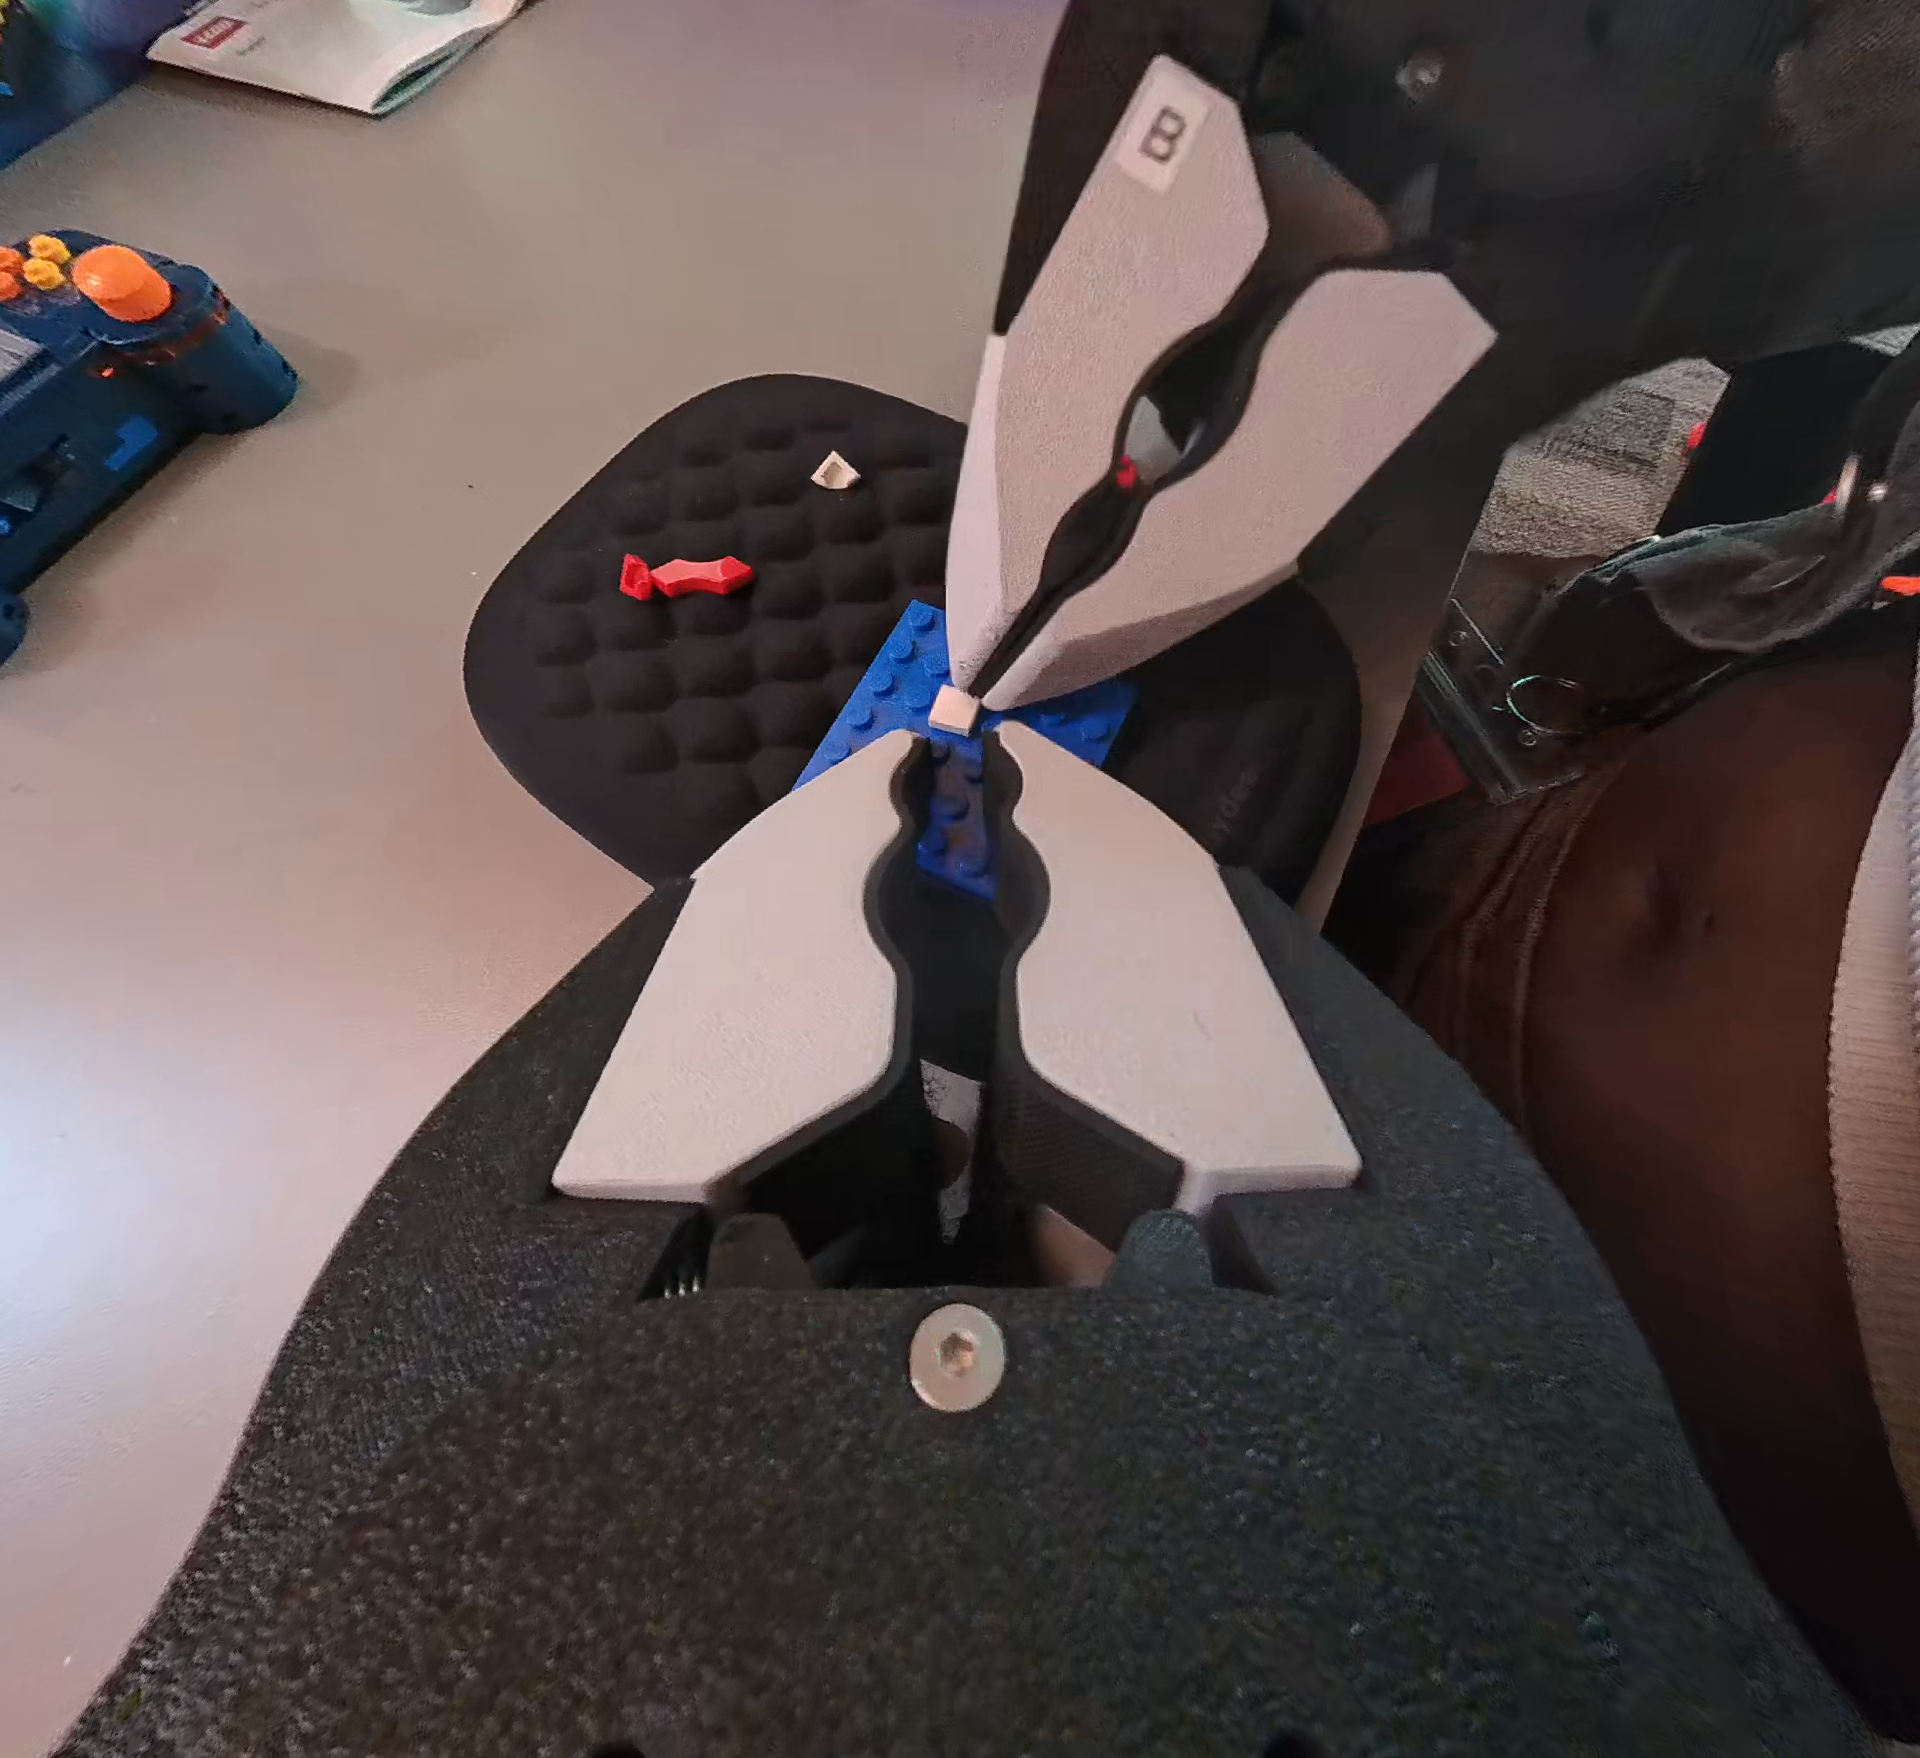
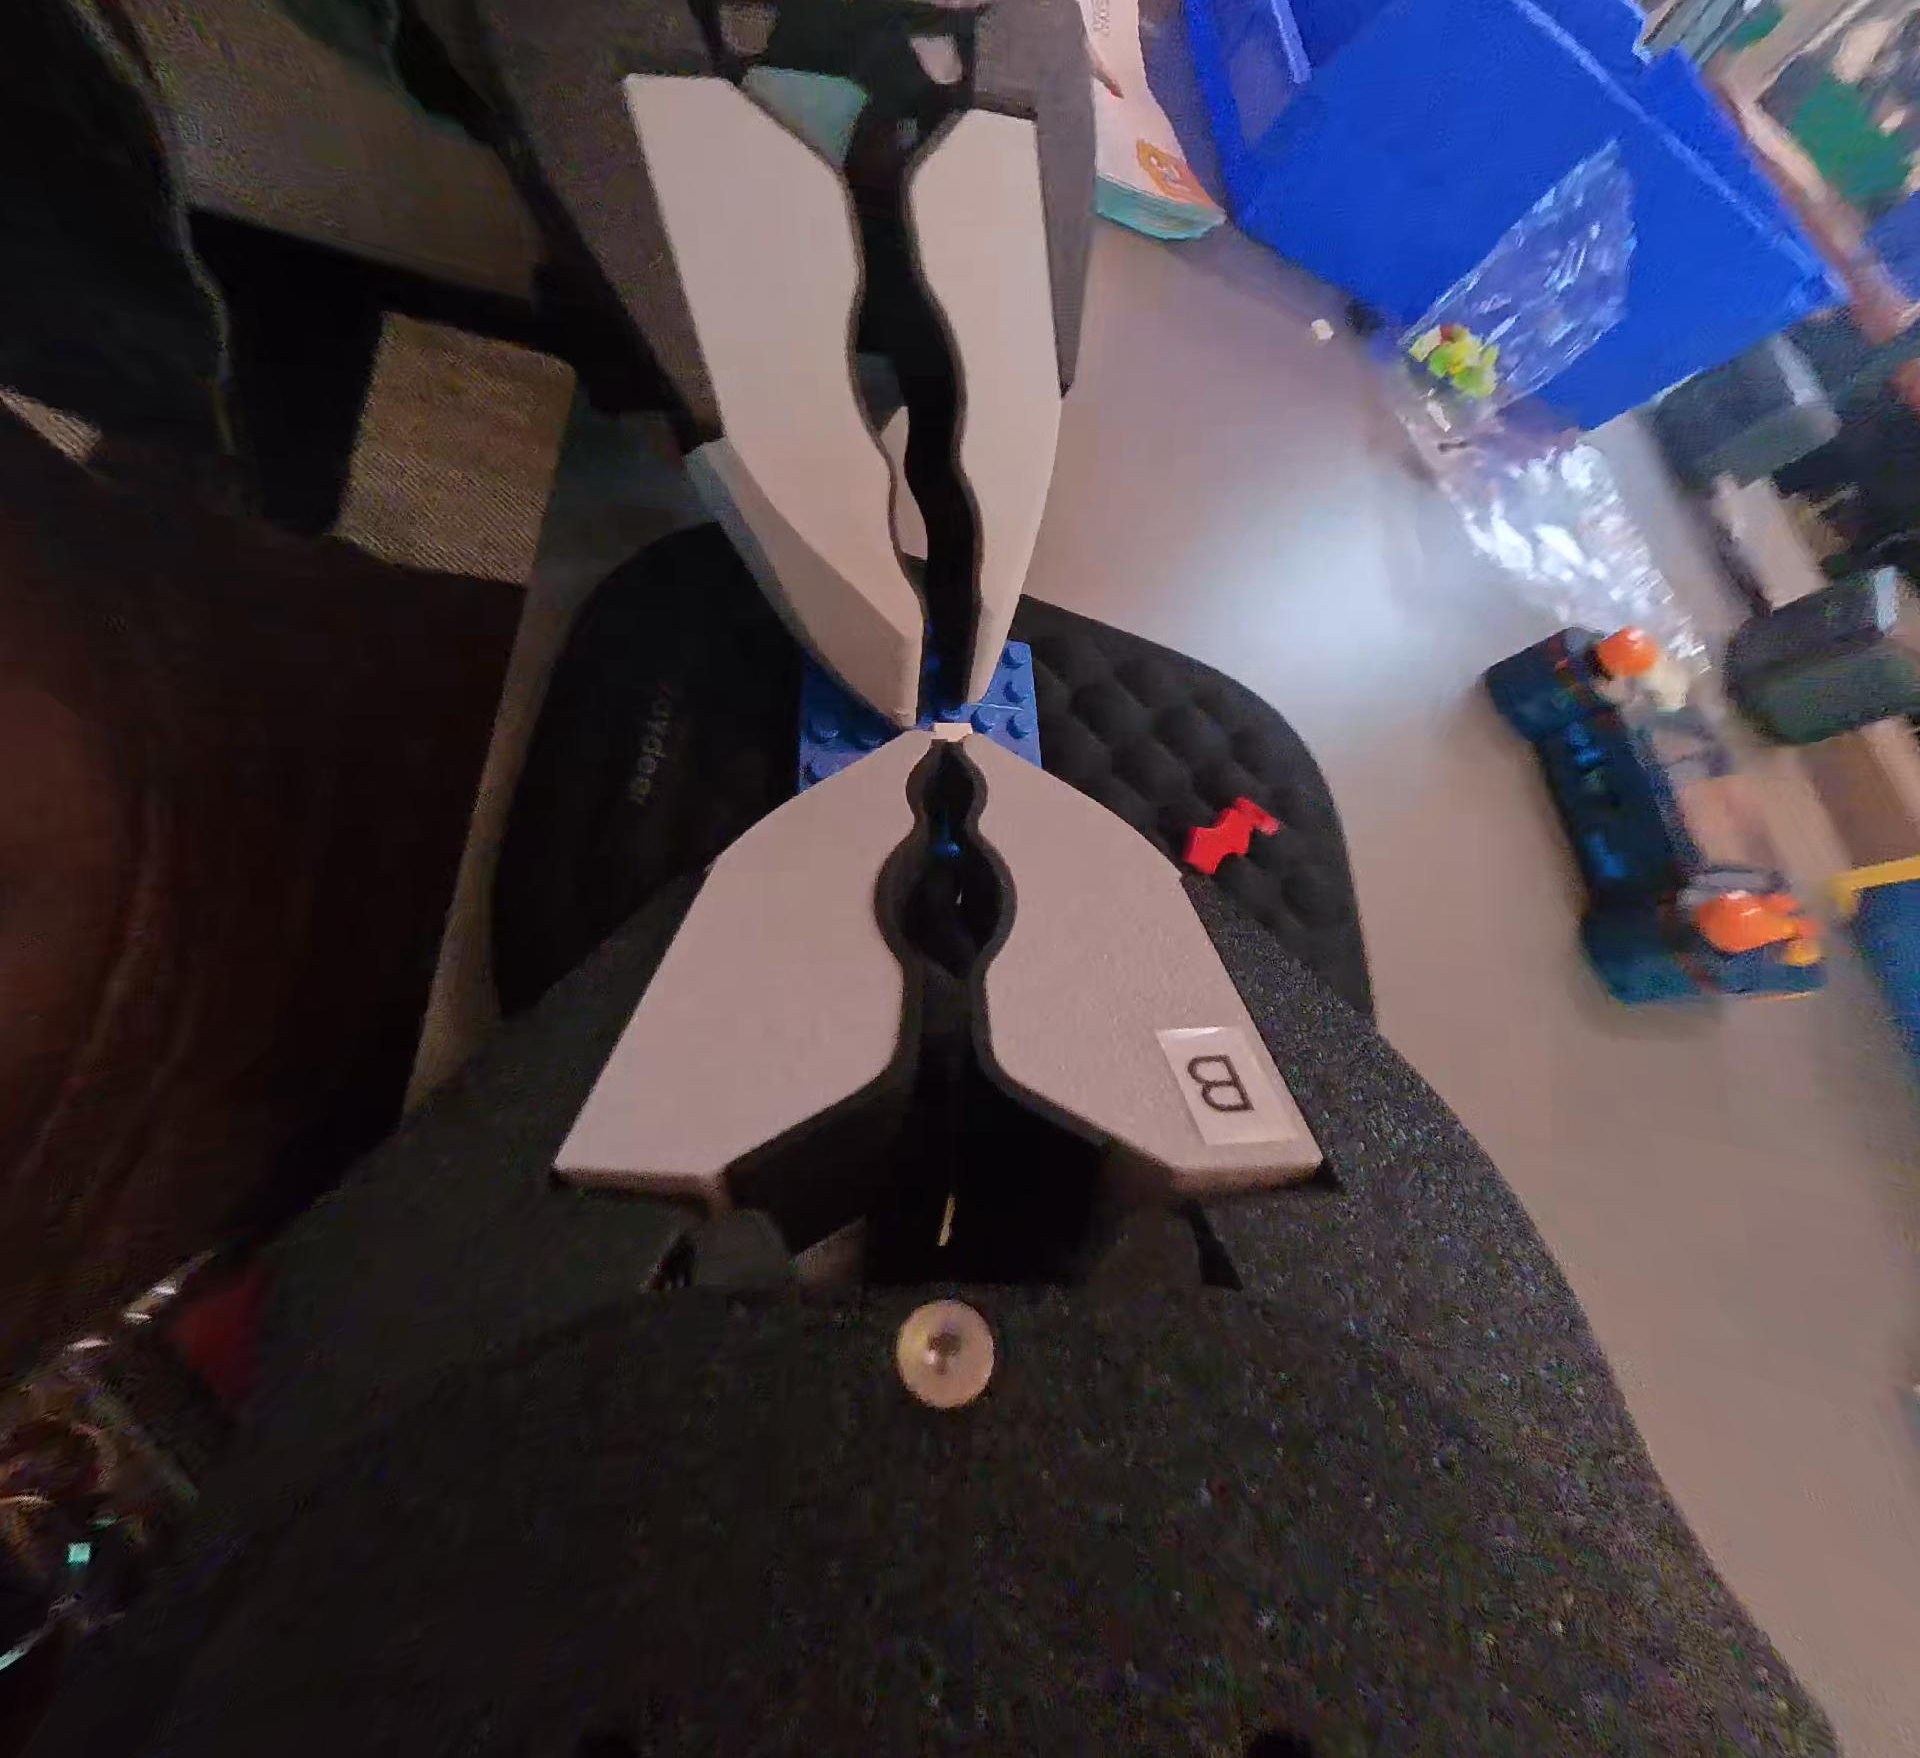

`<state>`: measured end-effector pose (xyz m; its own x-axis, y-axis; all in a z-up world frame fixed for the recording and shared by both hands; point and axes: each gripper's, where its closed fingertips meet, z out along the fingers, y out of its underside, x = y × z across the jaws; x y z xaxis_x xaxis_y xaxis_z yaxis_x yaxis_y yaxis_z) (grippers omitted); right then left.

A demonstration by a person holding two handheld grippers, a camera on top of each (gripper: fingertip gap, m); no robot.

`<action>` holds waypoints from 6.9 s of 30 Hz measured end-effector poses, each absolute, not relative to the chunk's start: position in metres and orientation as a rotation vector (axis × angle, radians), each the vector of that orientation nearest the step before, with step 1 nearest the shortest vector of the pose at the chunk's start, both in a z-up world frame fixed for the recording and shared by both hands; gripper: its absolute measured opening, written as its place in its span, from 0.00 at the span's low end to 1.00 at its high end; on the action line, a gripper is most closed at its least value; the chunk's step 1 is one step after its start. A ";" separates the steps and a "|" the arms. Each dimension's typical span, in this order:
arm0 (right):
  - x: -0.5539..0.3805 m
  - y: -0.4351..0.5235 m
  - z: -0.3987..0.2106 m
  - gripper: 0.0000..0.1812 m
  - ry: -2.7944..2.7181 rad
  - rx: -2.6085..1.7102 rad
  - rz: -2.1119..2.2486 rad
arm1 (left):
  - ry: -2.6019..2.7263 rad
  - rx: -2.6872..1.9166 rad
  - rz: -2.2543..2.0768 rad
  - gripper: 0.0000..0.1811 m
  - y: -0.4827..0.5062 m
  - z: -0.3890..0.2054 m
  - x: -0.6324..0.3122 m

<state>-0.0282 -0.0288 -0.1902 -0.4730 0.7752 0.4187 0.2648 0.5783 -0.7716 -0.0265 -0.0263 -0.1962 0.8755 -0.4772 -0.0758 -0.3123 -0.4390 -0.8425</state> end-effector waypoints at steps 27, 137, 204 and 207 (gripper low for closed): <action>-0.047 0.028 -0.137 0.00 -1.481 -1.282 1.704 | 0.579 -2.038 -0.250 0.06 -0.025 -0.192 -0.025; -0.030 -0.029 -0.197 0.05 -2.916 -0.669 0.488 | 0.589 -2.043 -0.177 0.03 -0.028 -0.195 -0.024; -0.034 -0.025 -0.196 0.03 -2.612 -0.850 0.630 | 0.542 -2.072 -0.218 0.02 -0.027 -0.197 -0.027; -0.035 -0.024 -0.196 0.03 -2.555 -0.895 0.656 | 0.538 -2.074 -0.214 0.03 -0.026 -0.197 -0.027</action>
